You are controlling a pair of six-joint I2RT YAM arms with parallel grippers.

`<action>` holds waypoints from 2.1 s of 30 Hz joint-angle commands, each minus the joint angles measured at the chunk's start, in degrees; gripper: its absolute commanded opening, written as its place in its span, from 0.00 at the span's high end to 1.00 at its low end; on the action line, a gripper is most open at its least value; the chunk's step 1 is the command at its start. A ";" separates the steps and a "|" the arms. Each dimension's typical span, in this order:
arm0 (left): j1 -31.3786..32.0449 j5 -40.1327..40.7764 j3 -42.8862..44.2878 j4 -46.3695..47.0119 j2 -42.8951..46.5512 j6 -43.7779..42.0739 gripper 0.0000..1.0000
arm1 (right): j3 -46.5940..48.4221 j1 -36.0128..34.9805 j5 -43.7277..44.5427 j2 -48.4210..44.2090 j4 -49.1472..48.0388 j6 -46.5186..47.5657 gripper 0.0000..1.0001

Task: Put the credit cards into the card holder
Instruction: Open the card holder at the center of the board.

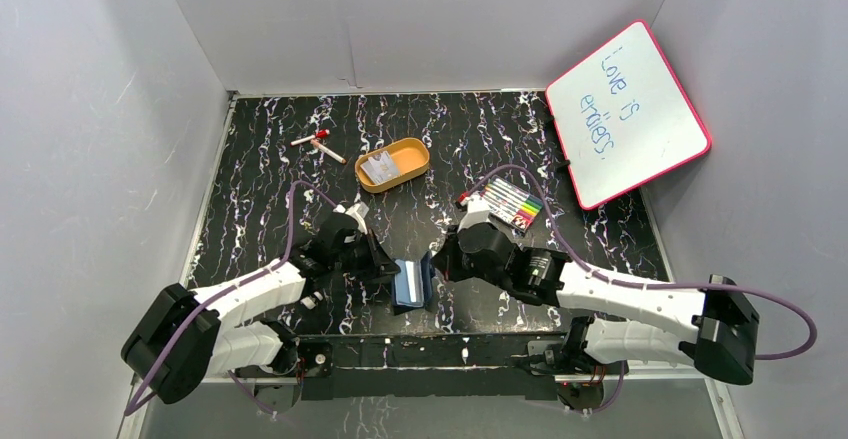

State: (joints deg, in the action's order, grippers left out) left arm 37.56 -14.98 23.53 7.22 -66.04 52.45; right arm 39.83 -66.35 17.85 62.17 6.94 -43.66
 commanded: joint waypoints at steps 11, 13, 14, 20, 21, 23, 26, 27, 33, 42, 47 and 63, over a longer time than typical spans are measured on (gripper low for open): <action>-0.21 2.66 2.73 -2.52 1.03 1.98 1.00 | 9.12 0.08 -7.84 -5.14 8.57 8.87 0.41; -0.25 3.44 3.19 -3.05 1.32 2.55 1.00 | 11.25 -0.05 -12.10 -1.77 6.92 9.02 0.46; -0.21 3.88 3.53 -3.59 1.47 2.78 1.00 | 11.91 -0.29 -13.87 0.19 5.74 9.02 0.49; -0.25 6.33 5.10 -6.16 2.59 4.06 1.00 | 11.55 -1.50 -21.29 8.93 -3.58 6.78 0.55; -0.21 6.49 5.05 -6.23 2.75 4.26 1.00 | 11.08 -1.50 -21.29 10.01 -4.93 6.01 0.57; -0.24 6.88 5.04 -6.42 3.05 4.33 1.00 | 10.16 -1.50 -20.84 12.11 -6.37 4.79 0.60; -0.21 7.52 4.66 -6.43 2.99 4.12 1.00 | 8.54 -0.52 -16.29 15.24 -5.56 3.18 0.63; -0.21 7.75 4.46 -6.48 2.83 3.96 1.00 | 7.30 0.43 -15.25 15.84 -6.00 2.42 0.63; -0.21 8.84 2.26 -4.05 0.61 2.72 1.00 | 2.67 6.79 -17.42 21.30 -9.55 1.40 0.61; -0.21 9.04 3.54 -1.27 -4.63 -0.08 1.00 | -1.39 10.02 -16.01 23.94 -10.80 0.71 0.61; -0.22 8.00 4.59 -1.61 -6.04 -1.63 0.82 | -4.22 10.29 -16.50 24.74 -12.65 -0.55 0.61; -0.34 6.79 1.81 -1.54 0.56 -0.84 0.79 | -5.87 11.01 -14.25 21.13 -11.54 -0.40 0.62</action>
State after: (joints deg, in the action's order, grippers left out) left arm 37.34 -6.63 26.63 4.27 -68.29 51.00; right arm 35.66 -55.88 1.74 84.60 -6.13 -44.42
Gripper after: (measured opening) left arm 0.231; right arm 0.385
